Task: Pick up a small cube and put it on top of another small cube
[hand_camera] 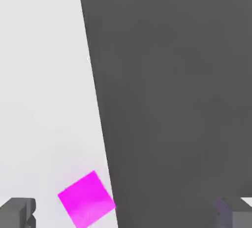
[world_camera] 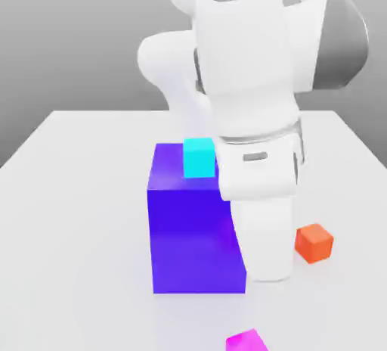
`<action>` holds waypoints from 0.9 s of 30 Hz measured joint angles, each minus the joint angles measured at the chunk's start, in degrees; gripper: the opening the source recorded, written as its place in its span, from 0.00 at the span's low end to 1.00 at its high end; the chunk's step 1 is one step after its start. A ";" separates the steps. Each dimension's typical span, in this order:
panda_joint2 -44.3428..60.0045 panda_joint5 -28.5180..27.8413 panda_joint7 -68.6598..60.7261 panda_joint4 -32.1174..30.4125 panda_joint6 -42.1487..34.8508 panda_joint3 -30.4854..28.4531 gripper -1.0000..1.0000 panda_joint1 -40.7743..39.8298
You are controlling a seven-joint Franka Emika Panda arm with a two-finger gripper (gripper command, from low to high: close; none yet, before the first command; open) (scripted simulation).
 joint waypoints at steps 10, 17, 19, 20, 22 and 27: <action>10.96 -6.56 -16.29 -0.64 5.63 1.96 0.50 -0.86; 21.41 -4.33 -21.41 1.35 13.32 5.57 0.00 -3.56; 21.41 -4.32 -21.41 1.35 13.27 5.57 0.00 -3.56; 21.41 -4.32 -21.41 1.35 13.22 5.56 0.00 -3.56; 22.09 -4.03 -21.66 1.50 13.71 5.88 0.00 -3.82; 13.97 -7.89 -18.80 -0.37 7.52 2.52 0.00 -1.49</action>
